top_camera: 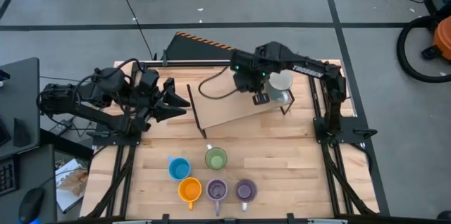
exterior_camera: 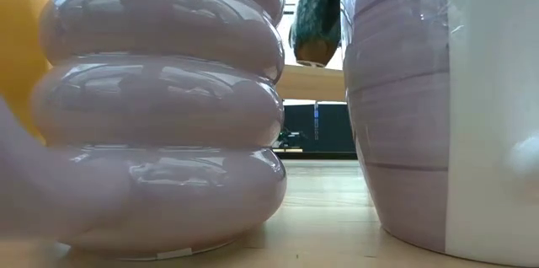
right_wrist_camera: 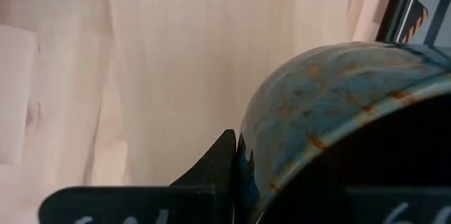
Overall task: Place coffee mugs
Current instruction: Put the blue-brown mug on the shelf, then put the green mug on the shelf
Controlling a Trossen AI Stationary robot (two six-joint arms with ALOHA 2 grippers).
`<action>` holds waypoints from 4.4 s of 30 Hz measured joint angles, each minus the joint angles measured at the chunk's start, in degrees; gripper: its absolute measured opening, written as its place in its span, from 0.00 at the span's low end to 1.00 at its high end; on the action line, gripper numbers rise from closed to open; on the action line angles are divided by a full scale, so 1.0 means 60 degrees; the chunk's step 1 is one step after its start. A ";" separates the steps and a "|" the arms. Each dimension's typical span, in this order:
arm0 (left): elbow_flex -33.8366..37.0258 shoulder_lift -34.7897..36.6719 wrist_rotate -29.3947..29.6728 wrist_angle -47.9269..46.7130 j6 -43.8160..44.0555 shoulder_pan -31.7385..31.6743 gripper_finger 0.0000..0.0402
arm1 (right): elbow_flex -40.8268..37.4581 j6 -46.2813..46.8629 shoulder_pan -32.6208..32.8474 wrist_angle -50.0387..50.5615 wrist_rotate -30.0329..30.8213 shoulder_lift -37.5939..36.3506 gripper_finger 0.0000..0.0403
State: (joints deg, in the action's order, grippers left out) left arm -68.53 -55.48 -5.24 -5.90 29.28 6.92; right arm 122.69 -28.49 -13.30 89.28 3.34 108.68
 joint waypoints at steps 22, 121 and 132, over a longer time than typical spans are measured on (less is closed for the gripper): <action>0.0004 -0.0004 0.0088 -0.0077 0.0007 0.0000 0.38 | -0.0039 -0.0940 -0.0813 0.0108 -0.0082 0.0925 0.11; 0.0000 0.0007 0.0069 -0.2416 0.0146 0.0018 0.38 | -0.0003 0.3029 0.0271 0.0123 0.1757 -0.1301 0.46; -0.0011 -0.0384 -0.0463 -0.7397 0.1665 0.1830 0.38 | 0.0001 0.4336 0.2092 -0.0189 0.1823 -0.1384 0.46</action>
State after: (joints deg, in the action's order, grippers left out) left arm -68.60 -57.79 -8.01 -50.28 39.27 17.90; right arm 122.69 -2.47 -0.74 88.15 14.28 100.38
